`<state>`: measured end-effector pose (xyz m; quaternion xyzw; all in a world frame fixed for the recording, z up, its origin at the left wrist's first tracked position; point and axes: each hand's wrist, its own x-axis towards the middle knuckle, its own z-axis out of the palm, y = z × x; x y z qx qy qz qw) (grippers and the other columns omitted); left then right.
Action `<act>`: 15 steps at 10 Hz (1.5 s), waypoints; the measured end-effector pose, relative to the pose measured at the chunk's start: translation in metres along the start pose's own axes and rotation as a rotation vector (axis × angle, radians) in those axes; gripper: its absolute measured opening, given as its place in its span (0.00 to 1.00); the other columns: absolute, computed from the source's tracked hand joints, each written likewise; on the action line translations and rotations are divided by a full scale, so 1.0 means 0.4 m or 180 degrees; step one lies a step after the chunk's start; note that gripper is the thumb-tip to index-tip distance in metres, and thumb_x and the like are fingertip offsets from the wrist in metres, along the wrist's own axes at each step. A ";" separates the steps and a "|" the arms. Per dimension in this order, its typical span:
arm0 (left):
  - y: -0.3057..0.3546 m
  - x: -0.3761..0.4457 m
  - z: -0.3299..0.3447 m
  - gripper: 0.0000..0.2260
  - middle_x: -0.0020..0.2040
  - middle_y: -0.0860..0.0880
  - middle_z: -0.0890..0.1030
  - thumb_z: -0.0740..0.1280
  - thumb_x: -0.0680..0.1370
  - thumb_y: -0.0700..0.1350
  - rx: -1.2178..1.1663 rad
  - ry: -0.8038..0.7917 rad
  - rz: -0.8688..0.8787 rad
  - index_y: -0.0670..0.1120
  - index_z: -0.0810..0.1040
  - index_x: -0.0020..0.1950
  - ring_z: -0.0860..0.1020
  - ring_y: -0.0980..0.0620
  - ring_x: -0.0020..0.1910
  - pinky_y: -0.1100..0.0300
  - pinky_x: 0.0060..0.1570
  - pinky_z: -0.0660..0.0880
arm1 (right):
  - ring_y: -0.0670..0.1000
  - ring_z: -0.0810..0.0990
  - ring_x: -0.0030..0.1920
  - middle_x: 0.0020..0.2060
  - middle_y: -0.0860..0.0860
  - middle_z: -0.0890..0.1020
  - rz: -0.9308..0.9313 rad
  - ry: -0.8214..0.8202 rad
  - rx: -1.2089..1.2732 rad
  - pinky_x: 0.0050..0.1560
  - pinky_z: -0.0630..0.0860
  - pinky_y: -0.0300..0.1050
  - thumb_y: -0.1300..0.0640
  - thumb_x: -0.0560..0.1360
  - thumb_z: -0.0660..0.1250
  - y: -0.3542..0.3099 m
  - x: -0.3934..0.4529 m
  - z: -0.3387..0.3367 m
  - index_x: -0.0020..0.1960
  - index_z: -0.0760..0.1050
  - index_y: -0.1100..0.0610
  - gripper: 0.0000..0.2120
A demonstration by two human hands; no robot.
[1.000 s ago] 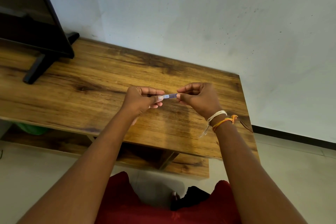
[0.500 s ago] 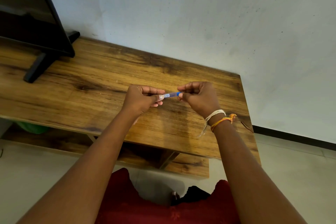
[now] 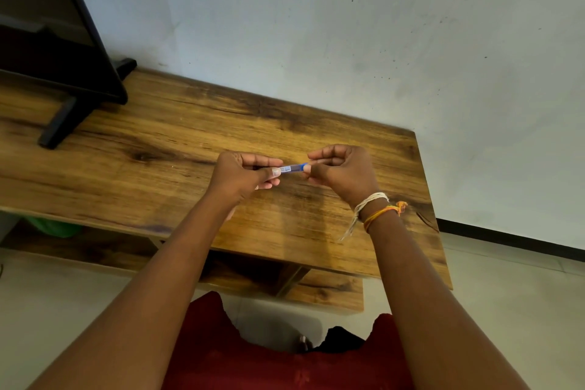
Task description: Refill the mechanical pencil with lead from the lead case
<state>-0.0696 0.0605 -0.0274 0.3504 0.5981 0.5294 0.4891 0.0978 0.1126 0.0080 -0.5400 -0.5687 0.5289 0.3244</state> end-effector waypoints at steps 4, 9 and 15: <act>-0.040 -0.016 0.076 0.04 0.34 0.53 0.84 0.75 0.69 0.47 0.1838 0.0761 0.0477 0.50 0.85 0.42 0.81 0.56 0.34 0.60 0.35 0.77 | 0.51 0.84 0.43 0.47 0.56 0.85 -0.0103 0.0796 -0.0291 0.47 0.81 0.43 0.70 0.73 0.63 0.062 0.016 0.042 0.48 0.79 0.59 0.10; -0.085 0.022 0.132 0.09 0.37 0.49 0.81 0.68 0.75 0.52 0.2745 0.1308 0.1017 0.48 0.84 0.47 0.77 0.49 0.40 0.52 0.39 0.75 | 0.56 0.83 0.46 0.43 0.56 0.85 -0.0052 0.1213 -0.1945 0.46 0.79 0.46 0.60 0.70 0.69 0.092 0.008 -0.022 0.47 0.83 0.59 0.08; -0.081 0.002 0.116 0.11 0.54 0.44 0.80 0.63 0.79 0.41 0.1843 0.1357 0.1118 0.40 0.80 0.58 0.78 0.48 0.52 0.57 0.54 0.74 | 0.48 0.78 0.41 0.40 0.52 0.82 0.0305 0.0705 -0.0375 0.51 0.77 0.43 0.67 0.73 0.59 0.140 0.028 -0.060 0.54 0.81 0.60 0.16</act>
